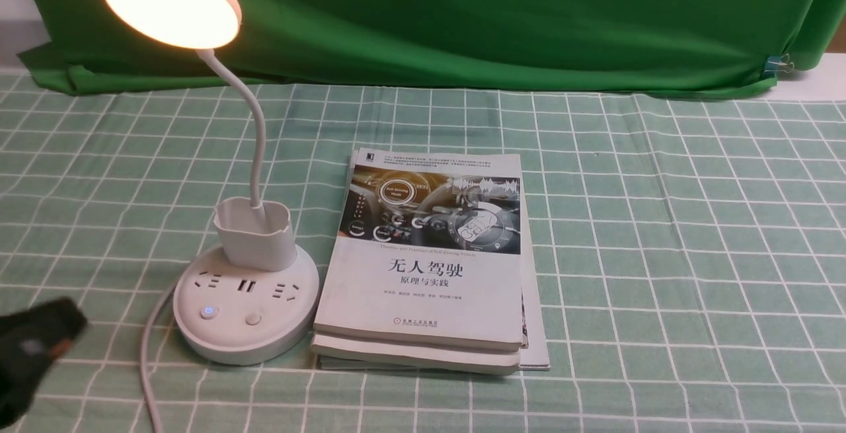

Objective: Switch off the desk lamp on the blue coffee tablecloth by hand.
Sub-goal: 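Press the power button on the round power strip under the lamp with the left gripper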

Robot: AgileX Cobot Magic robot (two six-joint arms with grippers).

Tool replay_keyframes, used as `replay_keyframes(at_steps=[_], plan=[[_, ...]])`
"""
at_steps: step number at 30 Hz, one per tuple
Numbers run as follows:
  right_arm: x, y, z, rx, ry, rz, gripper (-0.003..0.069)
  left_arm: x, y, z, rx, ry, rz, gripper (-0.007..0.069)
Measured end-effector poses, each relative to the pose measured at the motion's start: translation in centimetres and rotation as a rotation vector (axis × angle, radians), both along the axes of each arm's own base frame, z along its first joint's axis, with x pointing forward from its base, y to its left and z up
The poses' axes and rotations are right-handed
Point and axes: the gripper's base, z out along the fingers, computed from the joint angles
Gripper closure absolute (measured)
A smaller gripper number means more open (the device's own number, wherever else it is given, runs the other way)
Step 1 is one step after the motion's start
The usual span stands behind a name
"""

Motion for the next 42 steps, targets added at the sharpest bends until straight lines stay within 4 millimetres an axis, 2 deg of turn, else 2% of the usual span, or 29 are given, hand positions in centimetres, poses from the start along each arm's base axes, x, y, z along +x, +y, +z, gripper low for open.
replay_keyframes(at_steps=[1,2,4,7,8,9,12,16,20,23,25,31,42], plan=[[0.0,0.0,0.0,0.000,0.000,0.000,0.0417,0.2,0.1,0.2,0.014,0.002,-0.003,0.0601],[0.0,0.0,0.0,0.000,0.000,0.000,0.0417,1.4,0.1,0.5,0.109,0.120,-0.093,0.0601],[0.0,0.0,0.0,0.000,0.000,0.000,0.0417,2.7,0.5,0.5,0.217,0.253,-0.178,0.0601],[0.0,0.0,0.0,0.000,0.000,0.000,0.0417,5.0,0.7,0.4,0.248,0.356,-0.205,0.0601],[0.0,0.0,0.0,0.000,0.000,0.000,0.0417,5.1,0.7,0.4,0.251,0.360,-0.210,0.0601],[0.0,0.0,0.0,0.000,0.000,0.000,0.0417,6.5,0.4,0.1,0.256,0.400,-0.241,0.0601],[0.0,0.0,0.0,0.000,0.000,0.000,0.0417,7.9,-0.3,-0.3,0.278,0.456,-0.299,0.0601],[0.0,0.0,0.0,0.000,0.000,0.000,0.0417,11.1,-3.2,-1.5,0.340,0.564,-0.437,0.0601],[0.0,0.0,0.0,0.000,0.000,0.000,0.0417,13.2,-6.2,-2.4,0.405,0.632,-0.525,0.0614],[0.0,0.0,0.0,0.000,0.000,0.000,0.0417,14.2,-7.4,-3.0,0.426,0.680,-0.562,0.0620],[0.0,0.0,0.0,0.000,0.000,0.000,0.0417,15.5,-8.0,-3.6,0.435,0.712,-0.571,0.0622],[0.0,0.0,0.0,0.000,0.000,0.000,0.0417,18.3,-8.0,-5.1,0.473,0.728,-0.547,0.0622],[0.0,0.0,0.0,0.000,0.000,0.000,0.0417,20.1,-8.0,-7.2,0.514,0.726,-0.525,0.0622]])
